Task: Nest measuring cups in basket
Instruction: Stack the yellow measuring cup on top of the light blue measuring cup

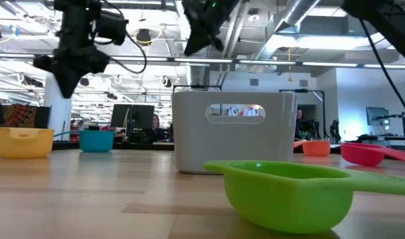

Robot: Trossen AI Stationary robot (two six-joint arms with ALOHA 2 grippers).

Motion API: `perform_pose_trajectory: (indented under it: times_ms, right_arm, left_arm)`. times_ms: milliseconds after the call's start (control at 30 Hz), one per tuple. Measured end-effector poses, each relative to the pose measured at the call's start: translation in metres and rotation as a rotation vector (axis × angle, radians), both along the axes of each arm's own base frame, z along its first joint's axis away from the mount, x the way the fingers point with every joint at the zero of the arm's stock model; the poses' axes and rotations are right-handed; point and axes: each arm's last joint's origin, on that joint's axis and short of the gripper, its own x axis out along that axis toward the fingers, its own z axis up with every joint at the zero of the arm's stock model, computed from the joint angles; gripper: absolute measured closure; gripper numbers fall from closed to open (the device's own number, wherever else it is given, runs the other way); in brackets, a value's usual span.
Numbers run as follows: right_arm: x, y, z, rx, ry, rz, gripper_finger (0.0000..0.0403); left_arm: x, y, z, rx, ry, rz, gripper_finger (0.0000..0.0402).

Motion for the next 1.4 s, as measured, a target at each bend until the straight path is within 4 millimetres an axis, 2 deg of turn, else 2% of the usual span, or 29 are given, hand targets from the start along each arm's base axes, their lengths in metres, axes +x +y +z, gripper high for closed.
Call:
perform_pose_trajectory:
  times_ms: [133,267,433,567,700,800,1100,1200,1300,1400]
  right_arm:
    - [-0.020,0.002,0.025,-0.032,-0.034,0.032,0.0376]
    - [-0.034,0.007,0.042,-0.066,-0.058,0.052,0.0352]
    - [-0.048,0.014,0.058,-0.078,-0.088,0.058,0.0338]
    - [-0.051,0.018,0.057,-0.063,-0.052,0.065,0.0336]
    - [-0.053,0.021,0.054,-0.043,-0.013,0.068,0.0335]
    - [-0.052,0.027,0.053,-0.031,-0.013,0.072,0.0335]
    - [-0.047,0.046,0.053,-0.012,-0.009,0.101,0.0335]
    - [-0.046,0.049,0.052,-0.002,-0.001,0.099,0.0335]
    - [-0.043,0.051,0.049,0.008,0.011,0.098,0.0335]
    - [-0.037,0.052,0.041,0.014,0.038,0.123,0.0335]
  left_arm:
    - [-0.004,-0.021,-0.029,-0.100,-0.005,-0.031,0.0319]
    - [-0.006,-0.029,-0.054,-0.111,0.008,0.053,0.0274]
    - [-0.007,-0.034,-0.068,-0.095,0.030,0.139,0.0242]
    - [-0.011,-0.038,-0.077,-0.094,0.068,0.157,0.0238]
    - [-0.017,-0.045,-0.090,-0.124,0.099,0.163,0.0250]
    - [-0.014,-0.048,-0.094,-0.143,0.063,0.162,0.0272]
    - [0.003,-0.056,-0.094,-0.122,-0.067,0.106,0.0385]
    - [0.008,-0.060,-0.093,-0.106,-0.100,0.070,0.0396]
    - [0.015,-0.063,-0.086,-0.080,-0.128,0.022,0.0398]
    - [0.025,-0.067,-0.067,-0.022,-0.190,-0.076,0.0399]
